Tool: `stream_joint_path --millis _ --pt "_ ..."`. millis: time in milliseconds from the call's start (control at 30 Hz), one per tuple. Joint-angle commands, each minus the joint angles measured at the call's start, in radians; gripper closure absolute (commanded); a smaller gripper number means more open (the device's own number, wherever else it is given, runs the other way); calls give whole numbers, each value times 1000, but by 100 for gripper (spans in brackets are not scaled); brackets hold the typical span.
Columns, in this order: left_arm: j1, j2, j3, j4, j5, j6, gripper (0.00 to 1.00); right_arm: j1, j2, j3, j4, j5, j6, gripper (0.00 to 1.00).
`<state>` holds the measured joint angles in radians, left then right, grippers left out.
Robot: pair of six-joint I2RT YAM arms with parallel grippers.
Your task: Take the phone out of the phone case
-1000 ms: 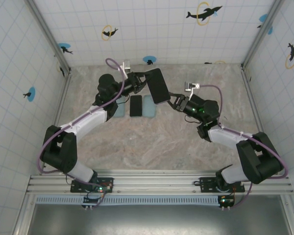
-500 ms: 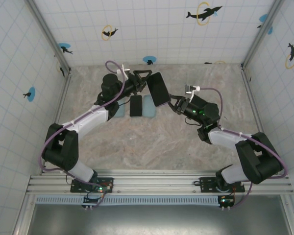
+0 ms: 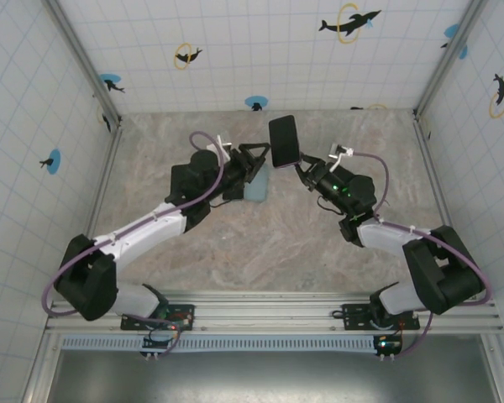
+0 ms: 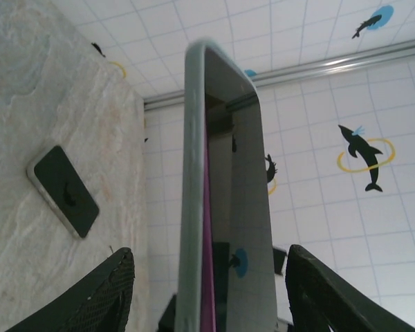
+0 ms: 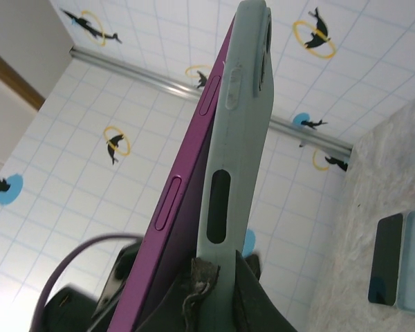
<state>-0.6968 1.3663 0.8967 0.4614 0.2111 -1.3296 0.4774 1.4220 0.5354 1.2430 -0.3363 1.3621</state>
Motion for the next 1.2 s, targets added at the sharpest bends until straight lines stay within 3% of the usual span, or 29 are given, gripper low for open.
stream_joint_path --millis 0,133,400,800,1167 --pt "-55 -65 -34 -39 -143 -58 40 2 7 14 54 82 -10 90" --pt "-127 -81 -47 -23 -228 -141 40 17 13 28 31 105 -36 90" --pt "-208 -1 28 75 -275 -226 41 33 15 31 8 147 -69 90" --pt "-211 78 48 185 -282 -269 45 47 28 54 23 149 -73 91" --pt "-212 90 43 148 -262 -275 46 43 26 46 26 150 -78 91"
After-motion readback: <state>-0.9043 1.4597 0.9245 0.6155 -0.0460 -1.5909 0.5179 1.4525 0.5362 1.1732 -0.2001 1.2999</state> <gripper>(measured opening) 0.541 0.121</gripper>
